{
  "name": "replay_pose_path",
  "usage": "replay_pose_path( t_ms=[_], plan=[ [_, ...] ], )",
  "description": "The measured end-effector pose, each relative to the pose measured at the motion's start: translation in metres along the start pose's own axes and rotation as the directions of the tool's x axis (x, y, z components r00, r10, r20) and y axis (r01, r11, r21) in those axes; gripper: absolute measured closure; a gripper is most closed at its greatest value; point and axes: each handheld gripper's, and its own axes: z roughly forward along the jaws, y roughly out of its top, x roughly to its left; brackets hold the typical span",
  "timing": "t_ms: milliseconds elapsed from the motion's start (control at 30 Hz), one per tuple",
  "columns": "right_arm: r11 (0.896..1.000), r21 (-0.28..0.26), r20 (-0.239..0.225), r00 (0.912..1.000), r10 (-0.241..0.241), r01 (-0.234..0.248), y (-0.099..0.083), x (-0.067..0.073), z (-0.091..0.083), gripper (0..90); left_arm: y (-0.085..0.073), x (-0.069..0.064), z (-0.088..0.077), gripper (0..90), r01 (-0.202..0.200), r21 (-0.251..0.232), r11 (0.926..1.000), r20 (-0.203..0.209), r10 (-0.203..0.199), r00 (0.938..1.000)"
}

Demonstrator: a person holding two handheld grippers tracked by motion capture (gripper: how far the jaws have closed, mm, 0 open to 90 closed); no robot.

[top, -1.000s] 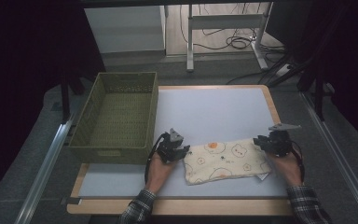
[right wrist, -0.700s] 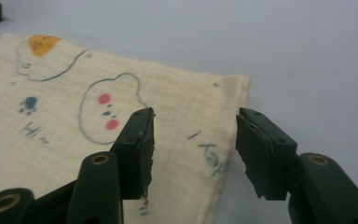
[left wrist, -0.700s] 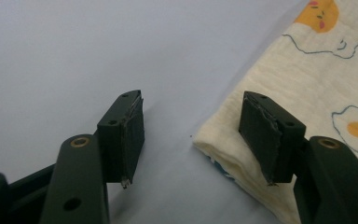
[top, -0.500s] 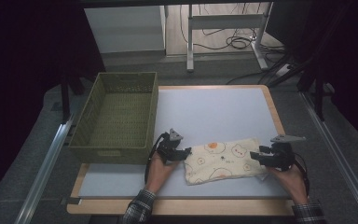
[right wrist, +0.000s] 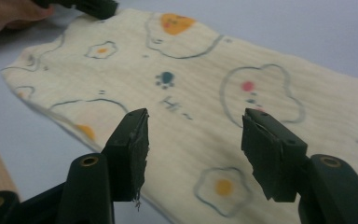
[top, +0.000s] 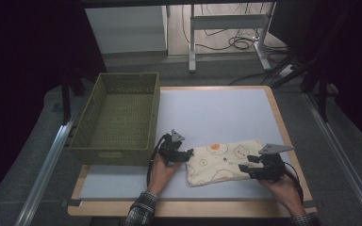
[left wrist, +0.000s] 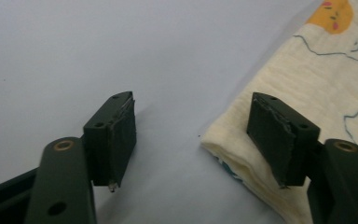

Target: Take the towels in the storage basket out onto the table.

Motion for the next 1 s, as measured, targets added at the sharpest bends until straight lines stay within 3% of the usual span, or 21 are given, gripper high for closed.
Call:
replay_pose_path(
  t_ms=[200, 467, 700, 1000],
  plan=[
    [0.999, 0.013, -0.056, 0.9972, -0.05, 0.051, 0.007, 0.023, 0.014, 41.0, 0.0, 0.001, 0.0, 28.1, 0.014, 0.005, 0.9999, -0.011, -0.014, 0.9998],
    [0.995, 0.031, -0.14, 0.9857, -0.093, 0.098, 0.015, 0.053, 0.035, 41.2, 0.0, 0.001, 0.001, 28.1, 0.018, 0.004, 0.9998, -0.008, -0.018, 0.9998],
    [0.984, 0.047, -0.223, 0.9621, -0.158, 0.172, 0.023, 0.087, 0.057, 42.3, 0.0, 0.001, 0.0, 28.1, 0.012, 0.009, 0.9999, -0.009, -0.012, 0.9999],
    [0.974, 0.035, -0.306, 0.9301, -0.203, 0.225, 0.033, 0.126, 0.08, 51.1, 0.0, 0.001, 0.0, 28.1, 0.012, 0.008, 0.9999, -0.007, -0.012, 0.9999]
  ],
)
